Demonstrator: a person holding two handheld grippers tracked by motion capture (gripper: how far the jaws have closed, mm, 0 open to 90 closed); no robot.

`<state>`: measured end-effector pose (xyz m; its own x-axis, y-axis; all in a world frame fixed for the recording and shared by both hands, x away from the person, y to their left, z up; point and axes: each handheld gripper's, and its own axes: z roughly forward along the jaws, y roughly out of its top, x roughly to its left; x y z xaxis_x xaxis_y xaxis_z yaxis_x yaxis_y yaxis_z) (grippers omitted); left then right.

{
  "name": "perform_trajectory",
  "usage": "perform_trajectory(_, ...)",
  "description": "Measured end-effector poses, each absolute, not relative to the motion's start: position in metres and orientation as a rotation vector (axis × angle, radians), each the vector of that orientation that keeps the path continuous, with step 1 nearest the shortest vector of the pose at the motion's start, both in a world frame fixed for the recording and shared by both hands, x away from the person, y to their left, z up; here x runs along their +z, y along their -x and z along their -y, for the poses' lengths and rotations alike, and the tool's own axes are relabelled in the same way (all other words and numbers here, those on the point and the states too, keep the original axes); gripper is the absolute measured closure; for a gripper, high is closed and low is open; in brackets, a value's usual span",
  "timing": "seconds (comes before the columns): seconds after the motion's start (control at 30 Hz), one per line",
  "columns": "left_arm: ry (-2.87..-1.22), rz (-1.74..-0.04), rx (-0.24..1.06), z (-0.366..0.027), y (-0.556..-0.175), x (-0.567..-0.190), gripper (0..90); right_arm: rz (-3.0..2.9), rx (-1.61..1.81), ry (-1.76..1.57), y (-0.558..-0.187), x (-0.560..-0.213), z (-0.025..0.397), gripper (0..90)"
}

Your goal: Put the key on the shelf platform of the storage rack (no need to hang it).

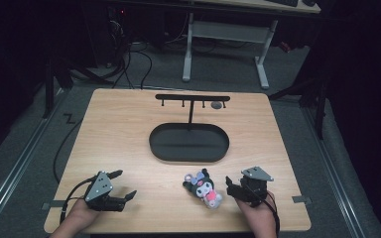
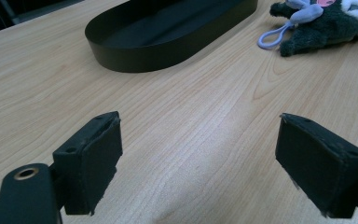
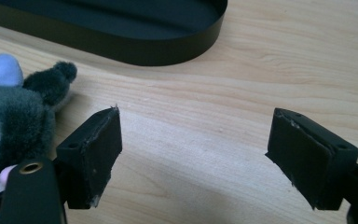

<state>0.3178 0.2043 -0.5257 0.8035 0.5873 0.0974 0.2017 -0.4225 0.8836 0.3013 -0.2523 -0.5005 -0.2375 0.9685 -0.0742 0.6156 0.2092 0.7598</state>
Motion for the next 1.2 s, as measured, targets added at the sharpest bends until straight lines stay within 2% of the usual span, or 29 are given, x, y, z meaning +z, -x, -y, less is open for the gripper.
perform_trajectory(0.23,-1.994,-0.574,0.507,-0.205,-0.315,-0.526,15.5,-2.011,0.690,-1.473,-0.307,-0.502,0.239,16.1)
perform_trajectory(0.6,-1.984,-0.592,0.513,-0.205,-0.315,-0.526,15.5,-2.121,0.667,-1.460,-0.314,-0.495,0.232,15.5)
perform_trajectory(1.2,-2.015,-0.581,0.505,-0.202,-0.317,-0.526,15.5,-2.284,0.534,-1.480,-0.325,-0.500,0.245,11.2)
